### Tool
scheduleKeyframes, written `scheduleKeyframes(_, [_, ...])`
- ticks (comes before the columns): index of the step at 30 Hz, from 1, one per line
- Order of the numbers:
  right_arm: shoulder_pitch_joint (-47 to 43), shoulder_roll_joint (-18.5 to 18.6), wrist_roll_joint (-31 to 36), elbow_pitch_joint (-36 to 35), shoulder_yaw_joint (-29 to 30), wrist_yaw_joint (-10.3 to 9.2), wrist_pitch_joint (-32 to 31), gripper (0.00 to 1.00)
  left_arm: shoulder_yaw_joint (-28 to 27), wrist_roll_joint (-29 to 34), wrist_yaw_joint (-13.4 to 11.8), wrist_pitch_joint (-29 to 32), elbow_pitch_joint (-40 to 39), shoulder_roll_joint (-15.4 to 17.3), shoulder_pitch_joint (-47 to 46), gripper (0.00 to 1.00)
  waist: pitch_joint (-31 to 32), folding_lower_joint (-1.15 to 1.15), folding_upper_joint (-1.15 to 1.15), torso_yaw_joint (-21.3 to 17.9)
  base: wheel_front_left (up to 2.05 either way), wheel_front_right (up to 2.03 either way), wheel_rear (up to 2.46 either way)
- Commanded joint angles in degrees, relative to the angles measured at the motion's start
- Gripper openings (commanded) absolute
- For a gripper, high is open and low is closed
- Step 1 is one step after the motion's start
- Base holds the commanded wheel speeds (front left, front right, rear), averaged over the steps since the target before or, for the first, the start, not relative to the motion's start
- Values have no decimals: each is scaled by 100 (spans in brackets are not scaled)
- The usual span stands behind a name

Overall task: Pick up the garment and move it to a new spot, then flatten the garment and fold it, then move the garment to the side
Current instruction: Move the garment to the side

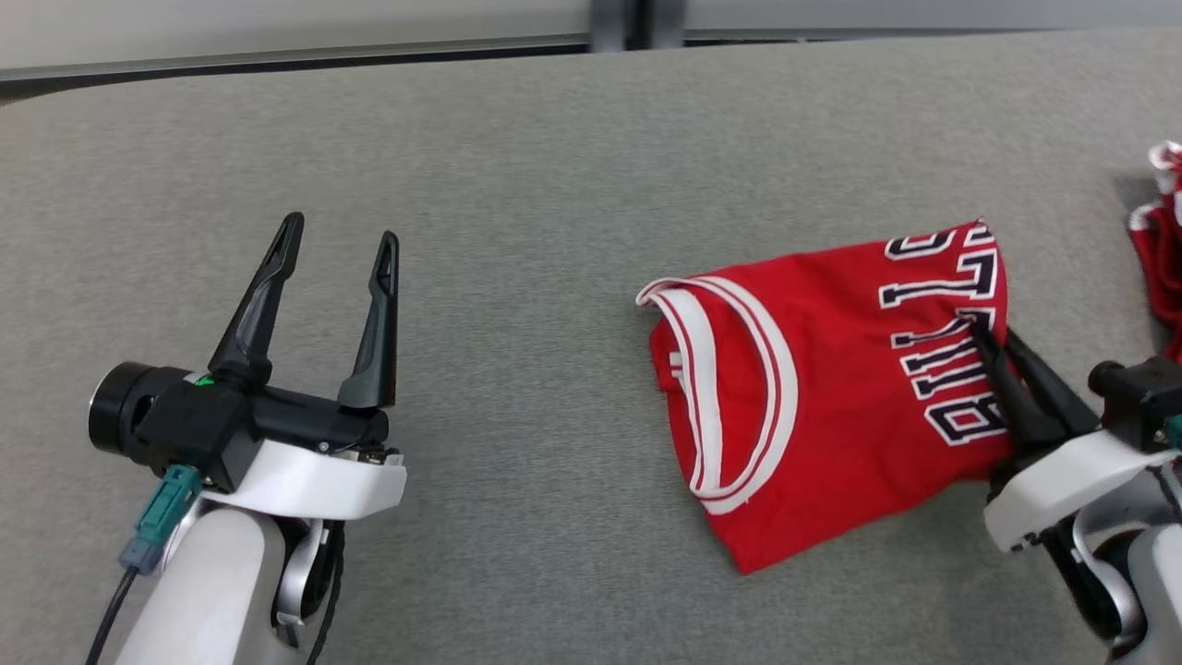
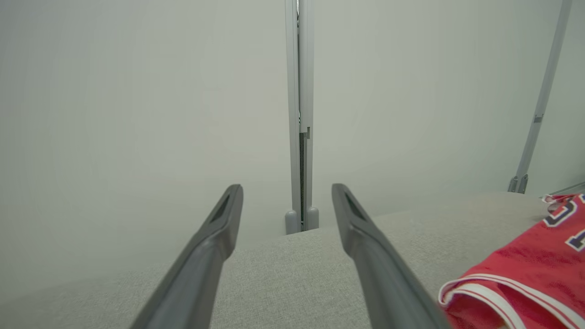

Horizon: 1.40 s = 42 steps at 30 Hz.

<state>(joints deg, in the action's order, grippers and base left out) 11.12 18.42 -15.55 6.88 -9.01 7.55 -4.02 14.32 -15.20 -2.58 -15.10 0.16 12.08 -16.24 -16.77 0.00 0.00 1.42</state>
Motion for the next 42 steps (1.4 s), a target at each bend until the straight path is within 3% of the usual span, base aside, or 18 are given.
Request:
scheduleKeyframes(1, [200, 114, -20, 33, -9, -13, 77, 0, 11, 59, 32, 7, -50, 56, -160, 100, -399, 0, 0, -677, 0, 0, 0])
scheduleKeyframes(10, [1169, 938, -108, 155, 456, -13, 160, 0, 186, 223, 136, 252, -402, 211, -536, 100, -985, 0, 0, -1328, 0, 0, 0])
scheduleKeyframes(17, [1603, 1637, -337, 519, 1586, -12, 111, 0, 340, 327, 208, 393, -633, 261, -880, 100, -1467, 0, 0, -1292, 0, 0, 0])
scheduleKeyframes(25, [2175, 1728, -439, 1471, 2461, -12, 187, 0, 410, 413, 293, 438, -778, 318, -1245, 100, -2014, 0, 0, -1078, 0, 0, 0])
scheduleKeyframes(28, [2340, 1609, -404, 1982, 2633, -12, 124, 100, 420, 414, 305, 426, -782, 345, -1311, 100, -2114, 0, 0, -1027, 0, 0, 0])
scheduleKeyframes(34, [2408, 1301, -329, 2578, 2783, -12, 629, 100, 413, 370, 294, 380, -667, 393, -1274, 100, -2002, 0, 0, -1018, 0, 0, 0])
scheduleKeyframes(42, [1814, 530, -324, 2097, 2490, -12, 1661, 100, 213, 109, 102, 276, -488, 356, -791, 100, -1383, 0, 0, -1123, 0, 0, 0])
